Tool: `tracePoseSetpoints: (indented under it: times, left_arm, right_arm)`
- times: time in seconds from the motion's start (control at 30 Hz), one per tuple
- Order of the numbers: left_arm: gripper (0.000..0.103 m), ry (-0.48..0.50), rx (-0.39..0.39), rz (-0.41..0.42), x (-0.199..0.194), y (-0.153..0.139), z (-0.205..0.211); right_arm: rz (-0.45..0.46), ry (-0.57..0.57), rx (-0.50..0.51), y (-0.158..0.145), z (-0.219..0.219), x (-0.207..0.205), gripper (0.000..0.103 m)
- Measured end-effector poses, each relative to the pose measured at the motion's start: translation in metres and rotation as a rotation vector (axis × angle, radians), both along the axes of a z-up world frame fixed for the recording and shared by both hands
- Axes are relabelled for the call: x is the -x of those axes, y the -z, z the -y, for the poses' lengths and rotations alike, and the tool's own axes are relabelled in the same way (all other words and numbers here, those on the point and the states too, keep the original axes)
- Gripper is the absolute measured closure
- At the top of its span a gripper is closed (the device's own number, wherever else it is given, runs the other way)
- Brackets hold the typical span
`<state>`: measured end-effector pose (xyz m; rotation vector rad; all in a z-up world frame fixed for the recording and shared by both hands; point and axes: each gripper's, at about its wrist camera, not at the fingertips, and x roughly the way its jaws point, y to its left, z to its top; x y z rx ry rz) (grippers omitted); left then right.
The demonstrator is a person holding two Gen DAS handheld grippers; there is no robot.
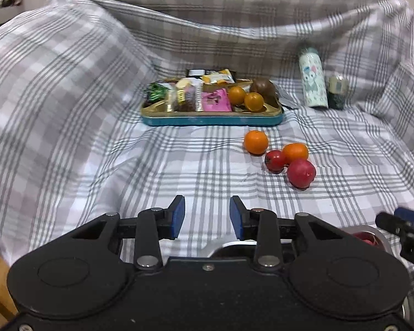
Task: Organize fruits
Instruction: 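Withdraw both tools from the steel tray toward the loose fruits, then reach the right tool around another red fruit while the left tool approaches a tangerine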
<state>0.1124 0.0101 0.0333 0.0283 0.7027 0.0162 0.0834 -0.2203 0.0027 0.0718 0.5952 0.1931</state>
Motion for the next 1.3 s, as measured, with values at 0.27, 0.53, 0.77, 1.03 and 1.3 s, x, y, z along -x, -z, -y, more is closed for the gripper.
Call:
tracePoseSetpoints:
  times: [0.27, 0.53, 0.77, 1.03, 1.3]
  left_arm:
    - [0.059, 0.055, -0.045, -0.020, -0.045, 0.000, 0.014]
    - [0.059, 0.099, -0.060, -0.021, -0.082, 0.001, 0.025]
    - [0.059, 0.116, -0.031, -0.040, -0.116, 0.005, 0.028]
    - [0.059, 0.126, -0.022, -0.047, -0.147, 0.015, 0.029]
    - [0.059, 0.107, 0.016, -0.051, -0.152, 0.032, 0.014]
  right_arm:
    - [0.020, -0.026, 0.002, -0.013, -0.011, -0.049, 0.064]
    - [0.030, -0.047, 0.008, -0.017, -0.025, -0.089, 0.064]
    - [0.029, -0.054, 0.004, -0.016, -0.035, -0.119, 0.064]
    - [-0.008, -0.070, 0.004, 0.000, -0.044, -0.139, 0.064]
    - [-0.045, -0.145, -0.019, 0.015, -0.046, -0.130, 0.063]
